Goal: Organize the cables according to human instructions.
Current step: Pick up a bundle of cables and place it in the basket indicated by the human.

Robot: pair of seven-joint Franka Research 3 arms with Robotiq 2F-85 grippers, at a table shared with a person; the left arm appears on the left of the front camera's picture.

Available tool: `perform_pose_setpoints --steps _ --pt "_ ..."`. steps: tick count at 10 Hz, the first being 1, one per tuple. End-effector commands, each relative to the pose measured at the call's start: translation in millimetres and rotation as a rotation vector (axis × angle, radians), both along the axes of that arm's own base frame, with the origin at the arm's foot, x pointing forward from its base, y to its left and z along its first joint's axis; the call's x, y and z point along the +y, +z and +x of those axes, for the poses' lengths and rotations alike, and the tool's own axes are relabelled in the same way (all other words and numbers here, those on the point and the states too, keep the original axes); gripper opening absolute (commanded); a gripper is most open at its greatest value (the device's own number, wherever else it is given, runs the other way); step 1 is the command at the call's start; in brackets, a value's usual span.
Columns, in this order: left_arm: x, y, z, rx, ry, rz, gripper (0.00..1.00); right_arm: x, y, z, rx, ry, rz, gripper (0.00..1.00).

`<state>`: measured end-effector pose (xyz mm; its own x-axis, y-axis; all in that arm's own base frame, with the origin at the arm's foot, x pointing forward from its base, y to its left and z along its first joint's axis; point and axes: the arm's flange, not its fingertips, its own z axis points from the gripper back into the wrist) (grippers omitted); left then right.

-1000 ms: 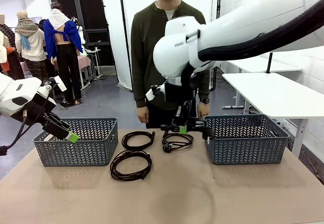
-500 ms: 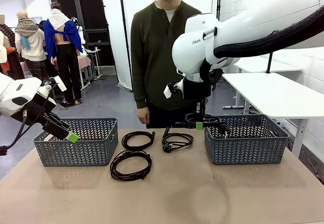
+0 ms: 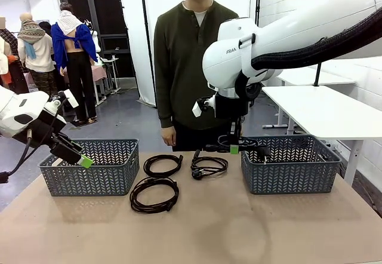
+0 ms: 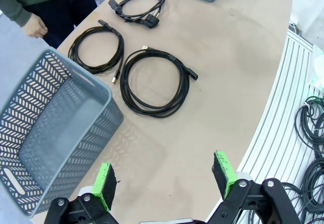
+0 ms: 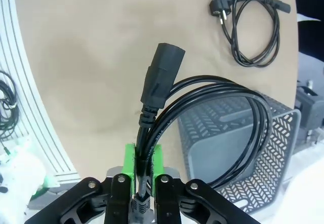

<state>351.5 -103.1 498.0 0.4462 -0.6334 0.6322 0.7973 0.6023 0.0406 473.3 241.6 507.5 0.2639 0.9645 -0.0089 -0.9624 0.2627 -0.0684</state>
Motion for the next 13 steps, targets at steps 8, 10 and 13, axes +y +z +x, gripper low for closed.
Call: perform_pose_setpoints --steps 8,10,13 --pt "2 -1 2 0.002 -0.008 -0.008 1.00 -51 32 11 -0.119 0.040 -0.079 0.00" --pt "2 -1 2 0.002 -0.008 -0.008 1.00 -79 34 22 -0.124 0.081 -0.099 0.00" --pt "2 -1 2 0.002 -0.008 -0.008 1.00 -119 34 46 -0.103 0.153 -0.037 0.00"
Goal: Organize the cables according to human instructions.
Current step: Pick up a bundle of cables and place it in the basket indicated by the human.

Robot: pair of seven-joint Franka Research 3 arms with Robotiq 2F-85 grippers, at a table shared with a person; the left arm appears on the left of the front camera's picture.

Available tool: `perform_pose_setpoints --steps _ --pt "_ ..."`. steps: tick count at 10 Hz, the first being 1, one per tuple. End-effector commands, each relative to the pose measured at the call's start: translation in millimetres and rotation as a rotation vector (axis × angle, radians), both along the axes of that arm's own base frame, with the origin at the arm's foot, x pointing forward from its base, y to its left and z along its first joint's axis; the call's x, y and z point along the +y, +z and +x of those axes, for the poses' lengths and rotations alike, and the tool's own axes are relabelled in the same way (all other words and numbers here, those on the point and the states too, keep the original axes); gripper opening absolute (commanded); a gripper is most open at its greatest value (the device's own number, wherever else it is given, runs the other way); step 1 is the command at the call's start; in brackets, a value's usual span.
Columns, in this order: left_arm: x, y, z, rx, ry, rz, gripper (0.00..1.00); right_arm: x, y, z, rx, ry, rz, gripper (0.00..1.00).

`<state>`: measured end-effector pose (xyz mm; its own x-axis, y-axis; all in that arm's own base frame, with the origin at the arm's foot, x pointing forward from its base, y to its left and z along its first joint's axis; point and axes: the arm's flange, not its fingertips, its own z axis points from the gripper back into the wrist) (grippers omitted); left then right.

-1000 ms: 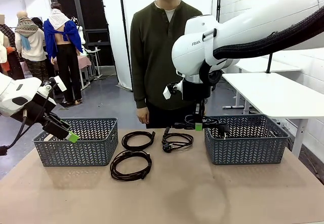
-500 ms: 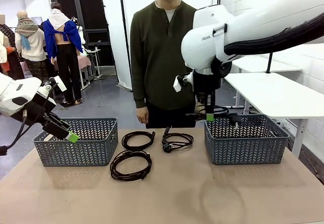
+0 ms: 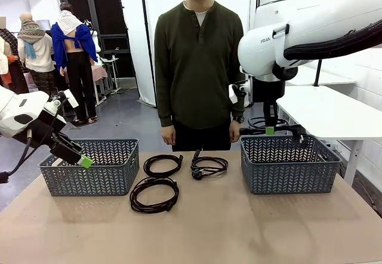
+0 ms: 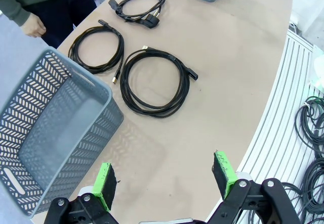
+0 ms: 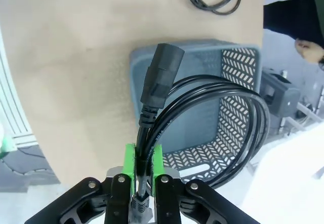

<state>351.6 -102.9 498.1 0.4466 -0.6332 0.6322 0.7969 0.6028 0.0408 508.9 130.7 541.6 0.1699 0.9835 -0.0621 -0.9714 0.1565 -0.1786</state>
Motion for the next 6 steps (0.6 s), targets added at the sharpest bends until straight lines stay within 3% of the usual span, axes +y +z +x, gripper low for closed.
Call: perform_pose_setpoints --steps 1,6 --pt "2 -1 2 0.002 -0.009 -0.008 1.00 -19 -2 18 0.004 0.080 0.032 0.00" --pt "2 -1 2 0.002 -0.009 -0.008 1.00 -41 -34 41 -0.006 0.136 0.038 0.00"
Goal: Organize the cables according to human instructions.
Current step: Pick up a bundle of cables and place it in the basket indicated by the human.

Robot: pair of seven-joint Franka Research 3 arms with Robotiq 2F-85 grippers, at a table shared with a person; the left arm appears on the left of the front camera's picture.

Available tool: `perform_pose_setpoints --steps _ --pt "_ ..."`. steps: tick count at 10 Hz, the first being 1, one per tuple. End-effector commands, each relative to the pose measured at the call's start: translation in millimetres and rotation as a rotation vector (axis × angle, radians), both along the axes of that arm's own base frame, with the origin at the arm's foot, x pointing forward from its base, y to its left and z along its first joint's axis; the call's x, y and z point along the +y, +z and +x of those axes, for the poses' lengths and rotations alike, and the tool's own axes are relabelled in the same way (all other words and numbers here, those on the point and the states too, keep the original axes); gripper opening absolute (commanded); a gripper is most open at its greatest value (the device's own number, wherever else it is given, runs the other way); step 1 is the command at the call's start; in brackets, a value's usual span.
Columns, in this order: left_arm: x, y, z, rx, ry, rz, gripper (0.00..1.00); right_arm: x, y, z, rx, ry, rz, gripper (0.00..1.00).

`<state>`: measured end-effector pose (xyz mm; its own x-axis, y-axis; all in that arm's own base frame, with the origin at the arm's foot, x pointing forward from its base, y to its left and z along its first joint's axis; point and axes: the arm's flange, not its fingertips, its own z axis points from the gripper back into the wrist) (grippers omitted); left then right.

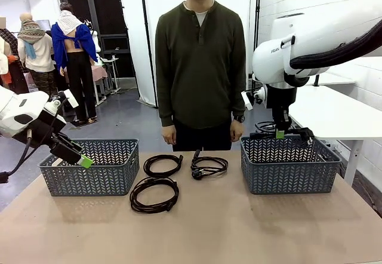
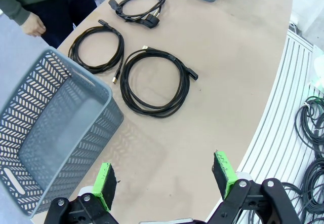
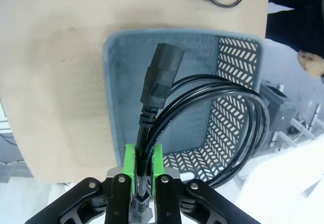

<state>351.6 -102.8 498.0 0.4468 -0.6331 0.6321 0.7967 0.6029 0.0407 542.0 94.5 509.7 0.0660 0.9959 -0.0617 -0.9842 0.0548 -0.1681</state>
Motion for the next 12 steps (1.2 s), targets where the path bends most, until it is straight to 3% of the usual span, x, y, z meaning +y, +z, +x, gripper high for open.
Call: perform_pose_setpoints --steps 1,12 --pt "2 -1 2 0.002 -0.009 -0.008 1.00 -4 -8 12 -0.013 0.032 0.042 0.00" --pt "2 -1 2 0.002 -0.009 -0.008 1.00 -12 -38 51 0.046 -0.012 0.020 0.00"
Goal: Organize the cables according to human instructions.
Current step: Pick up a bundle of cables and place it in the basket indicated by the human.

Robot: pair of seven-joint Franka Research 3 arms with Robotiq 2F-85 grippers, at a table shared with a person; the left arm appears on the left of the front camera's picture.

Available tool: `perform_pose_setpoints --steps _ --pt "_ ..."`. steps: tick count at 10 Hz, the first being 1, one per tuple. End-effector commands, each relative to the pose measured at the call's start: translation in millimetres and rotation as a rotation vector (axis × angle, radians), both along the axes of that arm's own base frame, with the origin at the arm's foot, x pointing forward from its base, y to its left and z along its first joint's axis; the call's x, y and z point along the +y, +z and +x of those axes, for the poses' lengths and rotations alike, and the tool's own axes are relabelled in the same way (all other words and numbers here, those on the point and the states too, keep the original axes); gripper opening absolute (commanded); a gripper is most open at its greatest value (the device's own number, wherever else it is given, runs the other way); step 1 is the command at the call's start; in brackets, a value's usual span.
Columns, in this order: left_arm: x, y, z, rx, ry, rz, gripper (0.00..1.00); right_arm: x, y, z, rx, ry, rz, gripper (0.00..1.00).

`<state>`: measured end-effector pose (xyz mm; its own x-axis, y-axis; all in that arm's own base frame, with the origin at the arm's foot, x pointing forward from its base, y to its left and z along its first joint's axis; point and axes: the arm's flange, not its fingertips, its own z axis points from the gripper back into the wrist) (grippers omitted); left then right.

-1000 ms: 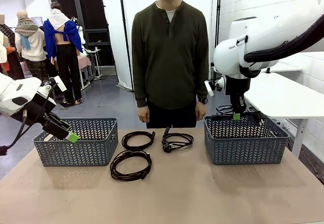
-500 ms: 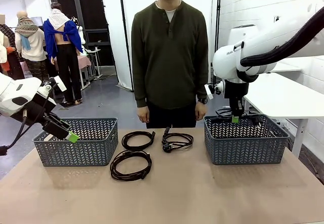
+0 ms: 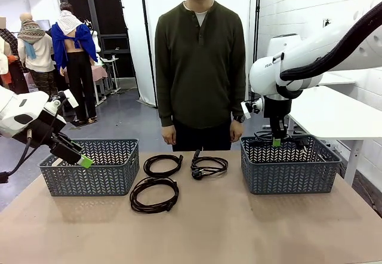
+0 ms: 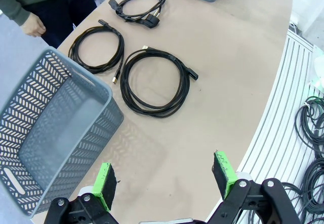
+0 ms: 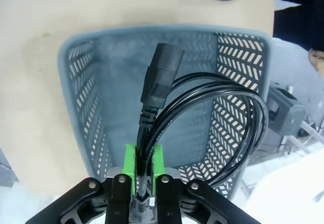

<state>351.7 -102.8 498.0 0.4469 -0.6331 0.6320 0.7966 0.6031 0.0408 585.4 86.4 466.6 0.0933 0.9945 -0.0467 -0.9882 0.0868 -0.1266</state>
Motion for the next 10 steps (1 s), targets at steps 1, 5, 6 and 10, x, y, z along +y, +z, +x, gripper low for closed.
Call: perform_pose_setpoints --steps 1,5,6,10 --pt "1.9 -1.2 1.8 0.002 -0.009 -0.009 1.00 -4.7 4.8 8.5 0.014 0.003 0.007 0.06" --pt "1.9 -1.2 1.8 0.002 -0.009 -0.009 1.00 -8.8 7.6 10.3 0.020 -0.030 0.028 0.82" --pt "1.9 -1.2 1.8 0.002 -0.009 -0.009 1.00 -10.3 9.1 10.2 0.017 -0.041 0.041 1.00" --pt "1.9 -1.2 1.8 0.002 -0.009 -0.009 1.00 -12.3 12.9 7.3 0.045 -0.057 0.057 1.00"
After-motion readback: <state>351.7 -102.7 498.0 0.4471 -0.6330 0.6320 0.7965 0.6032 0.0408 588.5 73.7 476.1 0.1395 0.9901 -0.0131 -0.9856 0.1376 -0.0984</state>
